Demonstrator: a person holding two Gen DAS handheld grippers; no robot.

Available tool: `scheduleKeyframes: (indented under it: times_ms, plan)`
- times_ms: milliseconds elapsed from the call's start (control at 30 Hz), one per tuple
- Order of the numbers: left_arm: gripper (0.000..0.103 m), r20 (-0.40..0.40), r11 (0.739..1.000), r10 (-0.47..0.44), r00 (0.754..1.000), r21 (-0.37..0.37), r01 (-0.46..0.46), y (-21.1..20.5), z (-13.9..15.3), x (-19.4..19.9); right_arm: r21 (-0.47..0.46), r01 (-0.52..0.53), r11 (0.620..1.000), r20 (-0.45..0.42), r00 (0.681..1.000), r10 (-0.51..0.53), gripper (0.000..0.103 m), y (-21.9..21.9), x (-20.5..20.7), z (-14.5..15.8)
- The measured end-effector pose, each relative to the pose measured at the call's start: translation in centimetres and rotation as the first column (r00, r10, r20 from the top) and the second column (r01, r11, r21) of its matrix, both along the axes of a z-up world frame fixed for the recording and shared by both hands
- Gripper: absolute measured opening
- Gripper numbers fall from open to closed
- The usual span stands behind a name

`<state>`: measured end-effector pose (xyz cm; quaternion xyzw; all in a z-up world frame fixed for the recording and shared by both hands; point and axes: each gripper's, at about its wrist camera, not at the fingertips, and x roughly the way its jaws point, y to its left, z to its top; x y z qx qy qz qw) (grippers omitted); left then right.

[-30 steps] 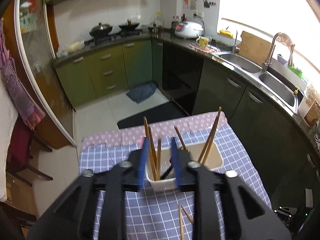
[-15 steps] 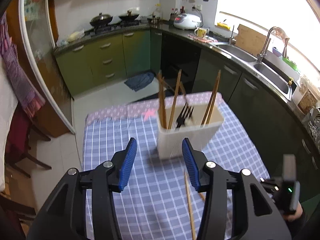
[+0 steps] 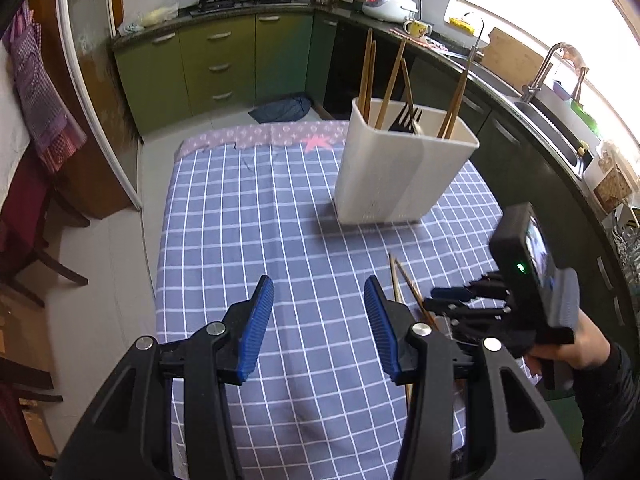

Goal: Organize utensils
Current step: 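Grasp a wooden chopstick with the right tool while the left tool grasps the last chopstick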

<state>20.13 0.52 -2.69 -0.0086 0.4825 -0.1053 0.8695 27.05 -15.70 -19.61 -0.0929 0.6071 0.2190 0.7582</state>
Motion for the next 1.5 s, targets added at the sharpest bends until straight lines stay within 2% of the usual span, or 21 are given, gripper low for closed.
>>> scheduleKeyframes:
  times_ms: [300,400,600,767,933,1100,1267,1500]
  plan:
    - [0.045,-0.009,0.999,-0.035,0.999,0.000,0.035,-1.0,-0.4,-0.6,-0.069,-0.005,0.998,-0.006,1.000,0.005,0.016,1.6,0.9,-1.2]
    - [0.045,-0.013,0.999,-0.044,0.999,0.003,0.044,-1.3,-0.5,-0.7,-0.091,-0.008,0.996,0.011,1.000,0.009,0.010,1.9,1.0,-1.2]
    - [0.045,-0.025,0.998,-0.058,0.998,0.014,0.058,-2.0,-0.9,-0.8,-0.038,0.033,0.999,0.023,0.999,-0.032,0.007,0.5,1.4,-0.6]
    - [0.045,-0.040,0.997,-0.075,0.996,0.026,0.076,-3.0,-1.4,-0.5,0.054,0.075,0.996,0.113,0.990,-0.081,0.007,-1.8,1.1,3.0]
    - [0.045,-0.068,0.994,-0.102,0.992,0.039,0.105,-4.7,-2.4,0.1,0.168,0.110,0.980,0.257,0.954,-0.151,0.007,-5.2,-1.9,8.4]
    - [0.045,-0.106,0.989,-0.134,0.985,0.049,0.140,-6.8,-4.0,0.9,0.241,0.133,0.961,0.369,0.903,-0.218,0.007,-9.3,-6.4,11.7]
    - [0.045,-0.149,0.984,-0.156,0.977,0.061,0.166,-9.2,-6.1,2.2,0.279,0.152,0.948,0.439,0.858,-0.266,0.007,-11.7,-10.8,12.8]
    - [0.045,-0.222,0.981,-0.137,0.965,0.106,0.163,-11.9,-9.7,4.2,0.309,0.152,0.939,0.459,0.841,-0.287,0.007,-13.1,-14.0,13.4]
